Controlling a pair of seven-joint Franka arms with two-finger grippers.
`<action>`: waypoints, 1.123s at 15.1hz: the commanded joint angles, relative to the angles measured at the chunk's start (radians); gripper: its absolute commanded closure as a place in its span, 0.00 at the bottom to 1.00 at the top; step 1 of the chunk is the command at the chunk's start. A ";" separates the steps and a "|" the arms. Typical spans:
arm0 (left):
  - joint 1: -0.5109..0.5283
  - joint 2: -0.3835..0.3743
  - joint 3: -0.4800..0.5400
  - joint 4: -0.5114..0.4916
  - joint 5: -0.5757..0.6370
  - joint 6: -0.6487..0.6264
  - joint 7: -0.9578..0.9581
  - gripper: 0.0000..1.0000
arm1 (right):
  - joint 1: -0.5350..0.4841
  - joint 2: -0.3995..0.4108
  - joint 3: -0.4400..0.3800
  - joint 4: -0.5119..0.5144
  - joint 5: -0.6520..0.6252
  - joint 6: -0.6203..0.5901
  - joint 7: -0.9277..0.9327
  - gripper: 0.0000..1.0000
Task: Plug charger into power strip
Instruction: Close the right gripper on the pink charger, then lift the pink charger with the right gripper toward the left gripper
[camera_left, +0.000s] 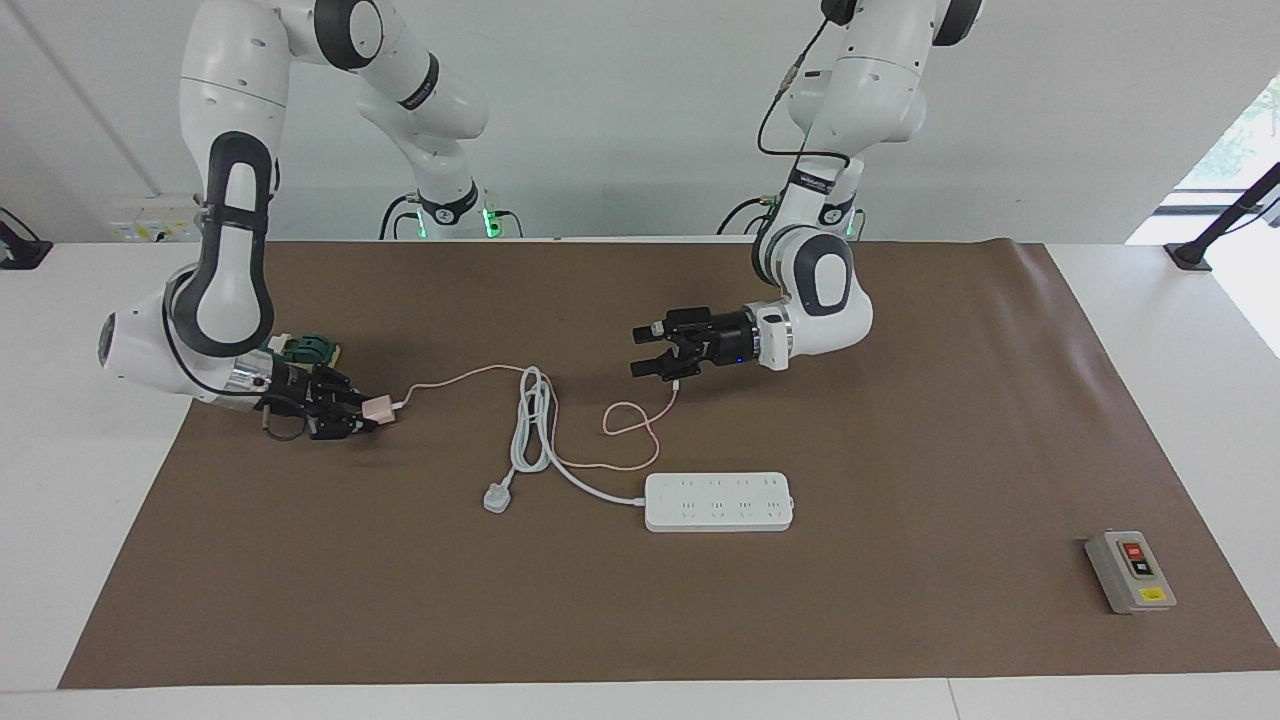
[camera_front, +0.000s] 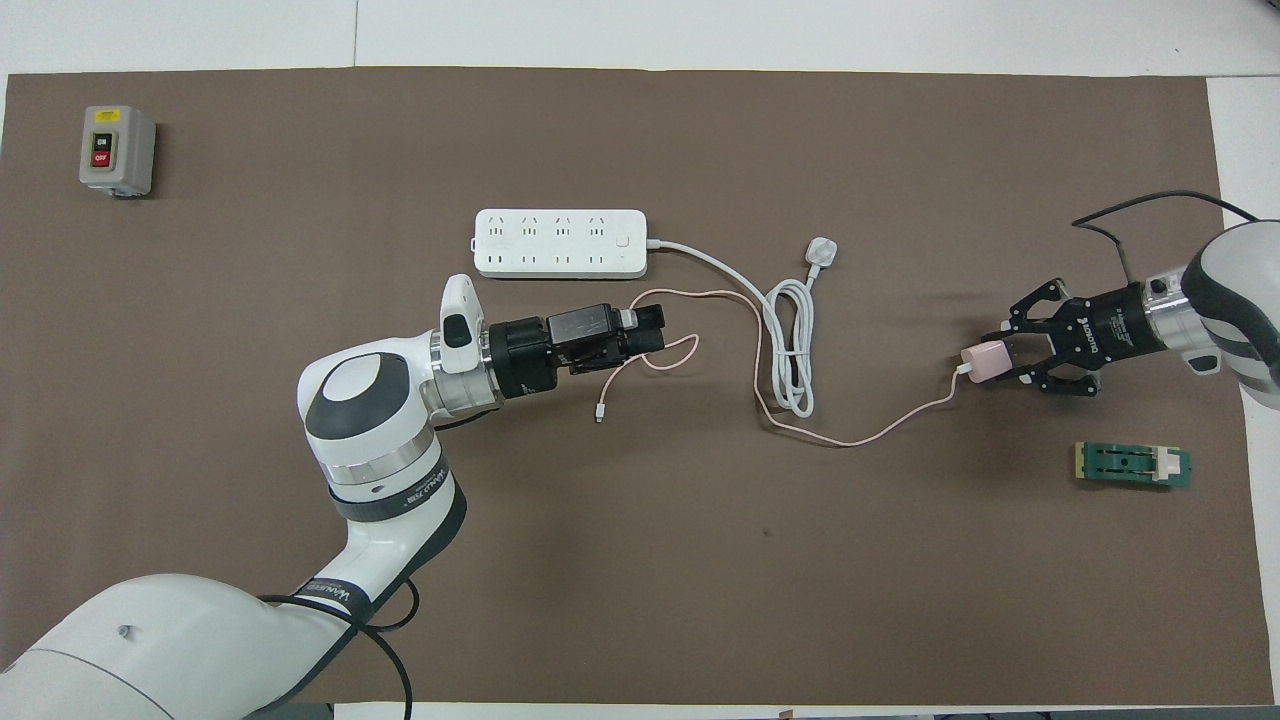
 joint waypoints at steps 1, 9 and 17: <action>0.001 -0.005 0.004 -0.014 -0.004 -0.001 0.017 0.00 | 0.035 -0.008 0.003 0.051 0.021 -0.045 0.069 1.00; 0.009 -0.005 0.004 -0.013 0.015 -0.004 0.019 0.00 | 0.262 -0.132 0.006 0.051 0.118 0.005 0.439 1.00; 0.011 -0.005 0.004 -0.014 0.015 -0.003 0.021 0.00 | 0.428 -0.169 0.006 0.054 0.185 0.129 0.646 1.00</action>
